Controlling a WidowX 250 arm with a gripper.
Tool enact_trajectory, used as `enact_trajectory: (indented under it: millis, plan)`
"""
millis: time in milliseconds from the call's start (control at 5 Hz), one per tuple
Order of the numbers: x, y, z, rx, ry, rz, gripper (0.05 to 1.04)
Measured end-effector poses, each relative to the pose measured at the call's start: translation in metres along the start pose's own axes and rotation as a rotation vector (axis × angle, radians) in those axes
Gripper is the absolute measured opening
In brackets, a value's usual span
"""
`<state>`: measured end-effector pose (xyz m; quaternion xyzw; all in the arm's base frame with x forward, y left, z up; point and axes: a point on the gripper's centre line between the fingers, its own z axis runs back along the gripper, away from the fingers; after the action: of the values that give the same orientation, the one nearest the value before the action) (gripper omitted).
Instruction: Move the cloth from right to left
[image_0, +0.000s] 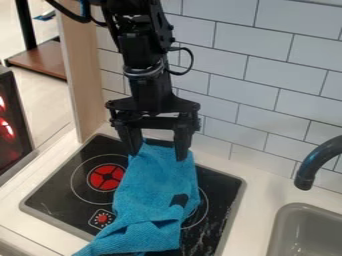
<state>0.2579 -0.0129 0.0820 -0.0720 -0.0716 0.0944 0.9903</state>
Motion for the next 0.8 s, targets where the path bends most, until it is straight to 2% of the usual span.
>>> enact_trajectory:
  millis: [200, 400, 600, 800]
  plan:
    - [-0.004, 0.001, -0.004, 0.009, 0.02, 0.009, 0.999]
    - [-0.007, 0.008, -0.01, 0.074, 0.029, 0.095, 0.999]
    - [-0.008, 0.015, -0.019, 0.11, 0.031, 0.159, 0.999]
    - [-0.007, 0.022, -0.041, 0.139, 0.044, 0.216, 0.999]
